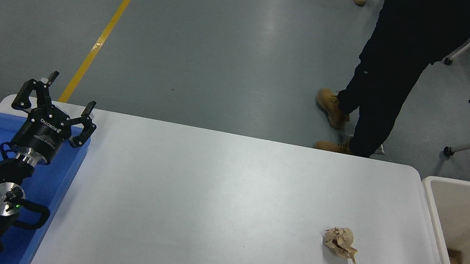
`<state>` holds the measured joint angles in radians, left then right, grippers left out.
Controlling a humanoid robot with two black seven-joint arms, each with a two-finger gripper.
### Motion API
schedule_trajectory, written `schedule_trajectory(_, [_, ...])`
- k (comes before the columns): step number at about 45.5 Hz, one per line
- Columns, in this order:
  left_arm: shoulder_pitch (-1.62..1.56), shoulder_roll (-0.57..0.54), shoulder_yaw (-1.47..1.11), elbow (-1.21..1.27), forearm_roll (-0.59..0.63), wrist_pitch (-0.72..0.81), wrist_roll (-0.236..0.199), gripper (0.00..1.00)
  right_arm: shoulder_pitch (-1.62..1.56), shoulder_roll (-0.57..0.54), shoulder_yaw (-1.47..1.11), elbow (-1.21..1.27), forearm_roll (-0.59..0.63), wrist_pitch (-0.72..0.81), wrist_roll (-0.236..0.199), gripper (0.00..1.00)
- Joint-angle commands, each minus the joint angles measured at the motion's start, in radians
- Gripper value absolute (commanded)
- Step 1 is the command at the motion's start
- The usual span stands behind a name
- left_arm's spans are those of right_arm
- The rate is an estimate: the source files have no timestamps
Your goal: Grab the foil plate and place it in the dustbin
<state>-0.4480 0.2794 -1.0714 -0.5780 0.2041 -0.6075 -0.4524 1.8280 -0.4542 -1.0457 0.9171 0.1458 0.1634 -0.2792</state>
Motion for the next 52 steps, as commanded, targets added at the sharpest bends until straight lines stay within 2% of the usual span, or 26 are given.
schedule_trajectory(1, [0.0,0.001,-0.001,0.001,0.0,0.0,0.0,0.98,0.169,0.06,-0.007,0.215,-0.091,0.064,0.0,1.0])
schedule_trajectory(26, [0.0,0.001,-0.001,0.001,0.0,0.0,-0.002,0.98,0.419,0.063,0.001,0.635,-0.114,0.268,0.0,1.0])
schedule_trajectory(30, [0.0,0.001,-0.001,0.001,0.0,0.0,-0.002,0.98,0.461,0.06,0.001,0.678,-0.112,0.341,0.0,1.0])
schedule_trajectory(37, [0.0,0.001,-0.001,0.001,0.001,0.0,-0.002,0.98,0.51,0.055,0.018,0.704,-0.111,0.456,0.0,1.0])
schedule_trajectory(52, [0.0,0.001,-0.001,0.001,0.0,0.0,-0.002,0.98,0.505,0.065,0.041,0.698,-0.112,0.464,-0.002,1.0])
